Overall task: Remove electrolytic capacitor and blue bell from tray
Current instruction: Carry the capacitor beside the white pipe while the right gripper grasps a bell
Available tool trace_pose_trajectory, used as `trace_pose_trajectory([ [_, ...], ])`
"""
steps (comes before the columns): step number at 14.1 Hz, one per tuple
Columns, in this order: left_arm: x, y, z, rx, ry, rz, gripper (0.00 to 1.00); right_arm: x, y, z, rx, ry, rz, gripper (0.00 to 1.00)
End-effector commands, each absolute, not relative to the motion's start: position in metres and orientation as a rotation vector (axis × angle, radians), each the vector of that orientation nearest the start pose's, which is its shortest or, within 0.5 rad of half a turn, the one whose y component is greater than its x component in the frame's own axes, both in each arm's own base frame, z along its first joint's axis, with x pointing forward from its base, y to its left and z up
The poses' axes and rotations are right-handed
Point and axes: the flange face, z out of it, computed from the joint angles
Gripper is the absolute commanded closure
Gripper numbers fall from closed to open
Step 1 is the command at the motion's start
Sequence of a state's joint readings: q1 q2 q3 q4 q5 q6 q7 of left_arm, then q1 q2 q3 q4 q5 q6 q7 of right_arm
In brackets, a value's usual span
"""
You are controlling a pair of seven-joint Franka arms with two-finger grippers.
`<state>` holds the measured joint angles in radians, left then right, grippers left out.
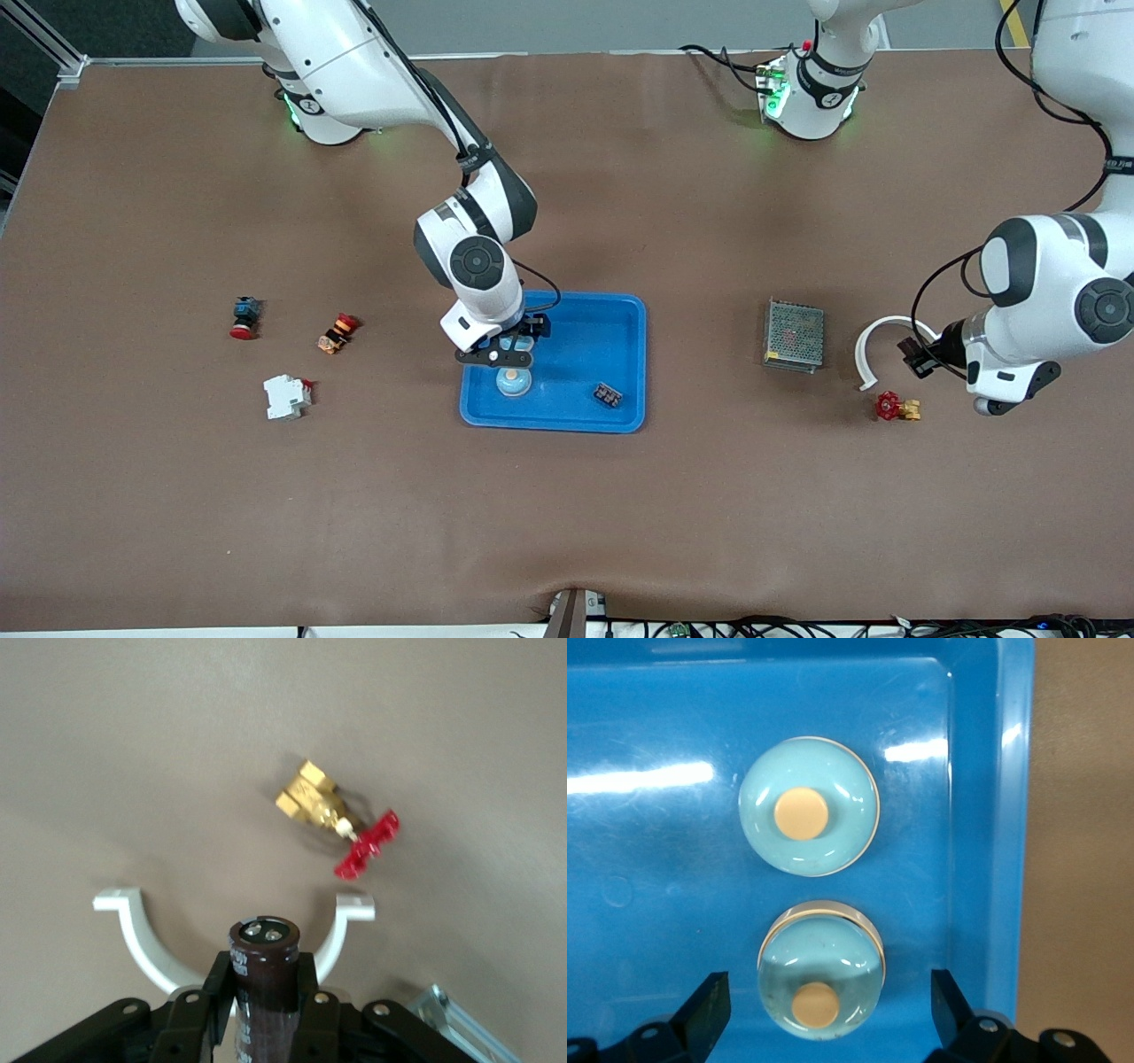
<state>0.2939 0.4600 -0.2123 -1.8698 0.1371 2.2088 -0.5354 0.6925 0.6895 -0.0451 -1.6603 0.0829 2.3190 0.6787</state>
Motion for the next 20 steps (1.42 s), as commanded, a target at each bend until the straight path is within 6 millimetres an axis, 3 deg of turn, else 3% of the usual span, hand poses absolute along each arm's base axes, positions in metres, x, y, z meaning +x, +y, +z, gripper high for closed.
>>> trace_pose_trajectory([
  [1, 0.625, 0.083, 0.238, -2.976, -0.804, 0.106, 1.0, 0.54, 0.419, 0.199, -3.131, 0.104, 0.059, 0.0],
  [2, 0.623, 0.091, 0.229, -2.968, -0.796, 0.098, 1.0, 0.538, 0.42, 0.193, -3.136, 0.098, 0.065, 0.0],
  [8, 0.619, 0.09, 0.198, -2.972, -0.785, 0.144, 1.0, 0.534, 0.426, 0.188, -3.137, 0.079, 0.059, 0.0],
  [9, 0.618, 0.09, 0.193, -2.972, -0.781, 0.155, 0.88, 0.534, 0.425, 0.185, -3.139, 0.077, 0.063, 0.0],
  [10, 0.618, 0.09, 0.19, -2.972, -0.783, 0.162, 0.67, 0.534, 0.426, 0.184, -3.139, 0.077, 0.063, 0.0],
  [11, 0.618, 0.09, 0.191, -2.972, -0.784, 0.16, 0.39, 0.535, 0.426, 0.185, -3.138, 0.077, 0.061, 0.0],
  [12, 0.618, 0.089, 0.191, -2.972, -0.783, 0.16, 0.0, 0.535, 0.426, 0.185, -3.138, 0.077, 0.061, 0.0],
  [14, 0.621, 0.086, 0.203, -2.97, -0.778, 0.144, 0.0, 0.534, 0.427, 0.185, -3.138, 0.074, 0.061, 0.03],
  [17, 0.626, 0.078, 0.234, -2.964, -0.775, 0.107, 0.0, 0.534, 0.427, 0.185, -3.137, 0.074, 0.059, 0.26],
  [20, 0.637, 0.053, 0.265, -2.97, -0.78, 0.074, 0.0, 0.534, 0.427, 0.185, -3.137, 0.074, 0.059, 0.49],
])
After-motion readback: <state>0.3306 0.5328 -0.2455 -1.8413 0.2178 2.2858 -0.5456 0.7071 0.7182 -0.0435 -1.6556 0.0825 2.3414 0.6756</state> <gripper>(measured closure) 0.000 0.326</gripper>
